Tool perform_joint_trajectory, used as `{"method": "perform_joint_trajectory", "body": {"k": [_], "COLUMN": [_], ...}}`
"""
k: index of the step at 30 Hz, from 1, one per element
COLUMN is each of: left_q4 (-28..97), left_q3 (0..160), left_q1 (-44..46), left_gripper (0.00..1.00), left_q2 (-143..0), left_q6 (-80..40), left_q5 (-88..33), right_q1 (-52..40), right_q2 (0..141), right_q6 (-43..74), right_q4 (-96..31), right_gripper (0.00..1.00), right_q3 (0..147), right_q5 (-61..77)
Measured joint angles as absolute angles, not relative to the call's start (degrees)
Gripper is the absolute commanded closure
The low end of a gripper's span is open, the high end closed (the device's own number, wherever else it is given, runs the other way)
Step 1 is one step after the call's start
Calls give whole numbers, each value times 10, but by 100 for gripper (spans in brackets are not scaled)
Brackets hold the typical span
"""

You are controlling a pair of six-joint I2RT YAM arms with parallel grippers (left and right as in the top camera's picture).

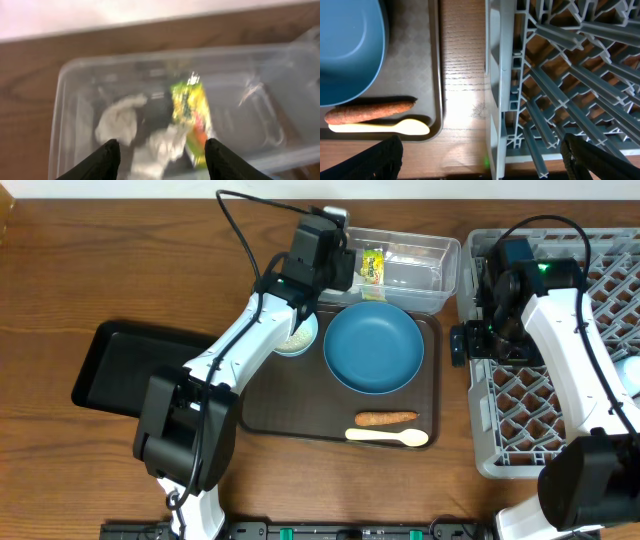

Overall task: Sort waste into correct bins and load items into the dishwasher rack
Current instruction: 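Lift the white tissue with the left gripper over the clear container, then open the left gripper to drop the tissue and retract the left arm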

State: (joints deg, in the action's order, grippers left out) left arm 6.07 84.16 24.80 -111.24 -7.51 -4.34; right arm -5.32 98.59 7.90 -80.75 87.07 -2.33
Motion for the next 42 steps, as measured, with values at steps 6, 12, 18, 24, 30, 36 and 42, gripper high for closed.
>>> {"method": "perform_joint_trajectory", "body": {"k": [6, 12, 18, 24, 30, 36, 42], "left_q4": [221, 431, 592, 674, 705, 707, 707], "left_q3": [841, 843, 845, 845, 845, 845, 845], "left_q1": [243, 206, 133, 20, -71, -96, -96], "left_gripper": [37, 39, 38, 37, 36, 36, 36], "left_q2": [-1070, -960, -900, -874, -869, -869, -869], "left_q6": [-75, -75, -76, -80, -128, -152, -157], "left_q5": [-43, -42, -41, -41, -41, -41, -41], "right_q1": [-53, -53, -58, -114, -181, -207, -208], "right_q2": [986, 986, 986, 986, 988, 1021, 1076], "right_q6": [72, 70, 52, 50, 109, 158, 198], "right_q4": [-805, -795, -753, -681, -635, -617, -619], "right_gripper": [1, 1, 1, 1, 3, 9, 18], "right_q3": [871, 871, 871, 871, 871, 871, 871], "right_q5": [-23, -11, 65, 99, 53, 18, -1]}}
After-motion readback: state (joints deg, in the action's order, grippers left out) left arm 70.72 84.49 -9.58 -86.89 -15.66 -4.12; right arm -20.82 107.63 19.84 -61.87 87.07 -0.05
